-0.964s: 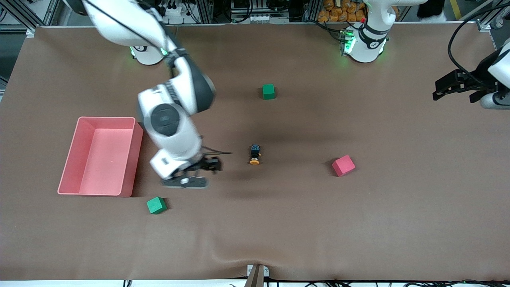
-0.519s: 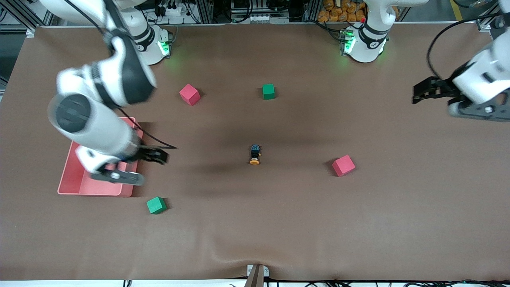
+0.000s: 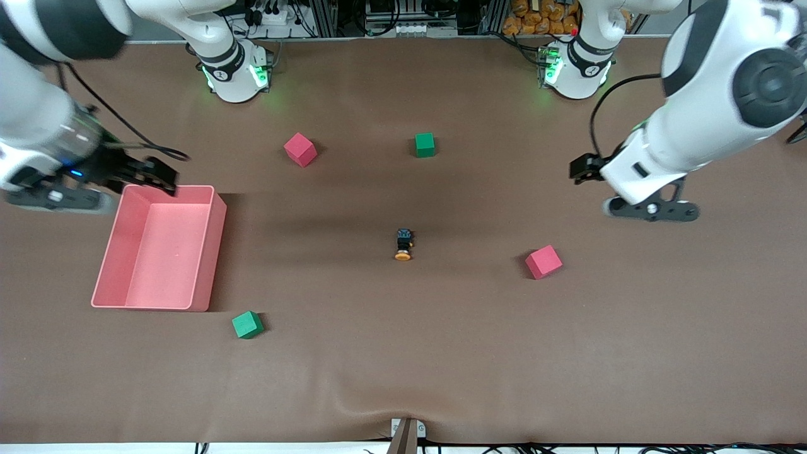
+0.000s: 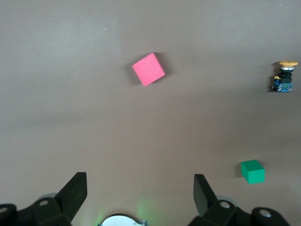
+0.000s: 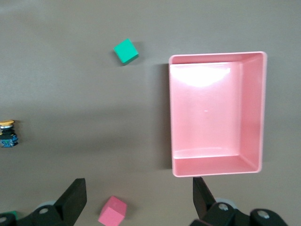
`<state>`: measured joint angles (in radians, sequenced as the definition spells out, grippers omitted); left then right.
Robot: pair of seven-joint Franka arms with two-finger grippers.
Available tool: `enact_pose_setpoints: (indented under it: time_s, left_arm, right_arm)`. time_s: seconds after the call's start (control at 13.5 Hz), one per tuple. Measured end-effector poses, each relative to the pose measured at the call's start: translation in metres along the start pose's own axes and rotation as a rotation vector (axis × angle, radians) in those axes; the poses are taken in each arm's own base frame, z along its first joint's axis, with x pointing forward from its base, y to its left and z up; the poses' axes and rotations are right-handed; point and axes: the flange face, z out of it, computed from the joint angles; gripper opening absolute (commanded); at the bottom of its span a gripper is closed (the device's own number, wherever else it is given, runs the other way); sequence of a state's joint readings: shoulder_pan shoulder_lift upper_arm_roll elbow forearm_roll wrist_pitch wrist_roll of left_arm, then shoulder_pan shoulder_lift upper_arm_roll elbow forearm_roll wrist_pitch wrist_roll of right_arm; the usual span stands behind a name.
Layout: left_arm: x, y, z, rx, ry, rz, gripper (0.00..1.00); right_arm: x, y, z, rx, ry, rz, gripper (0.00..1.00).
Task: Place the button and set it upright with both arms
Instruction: 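Withdraw the right gripper while the left gripper reaches toward the button, then lower the left gripper over the button and close on it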
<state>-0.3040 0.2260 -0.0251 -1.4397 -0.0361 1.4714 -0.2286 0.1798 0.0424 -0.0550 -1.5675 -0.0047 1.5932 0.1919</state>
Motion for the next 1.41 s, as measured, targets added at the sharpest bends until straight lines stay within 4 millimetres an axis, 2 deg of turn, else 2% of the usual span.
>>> enact_pose_setpoints:
  time_s: [0.22, 0.44, 0.59, 0.82, 1.19, 1.41]
  left_arm:
    - [0.015, 0.044, 0.022, 0.013, -0.009, 0.029, 1.0]
    - [0.031, 0.07, 0.037, 0.019, -0.013, 0.053, 1.0]
    - [0.04, 0.081, 0.048, 0.02, -0.009, 0.065, 1.0]
    - [0.049, 0.103, 0.064, 0.022, -0.005, 0.083, 1.0]
    - [0.058, 0.159, 0.094, 0.01, 0.049, 0.042, 1.0]
    - [0.064, 0.184, 0.115, -0.001, 0.078, 0.017, 1.0]
  right_arm:
    - [-0.019, 0.046, -0.023, 0.001, -0.03, -0.017, 1.0]
    - [-0.032, 0.074, -0.034, 0.004, -0.055, -0.056, 1.0]
    - [-0.035, 0.075, -0.033, 0.004, -0.075, -0.068, 1.0]
    - [-0.036, 0.065, -0.034, 0.002, -0.078, -0.086, 1.0]
    - [-0.039, 0.067, -0.032, 0.001, -0.099, -0.083, 1.0]
    - [-0.041, 0.069, -0.031, 0.001, -0.116, -0.079, 1.0]
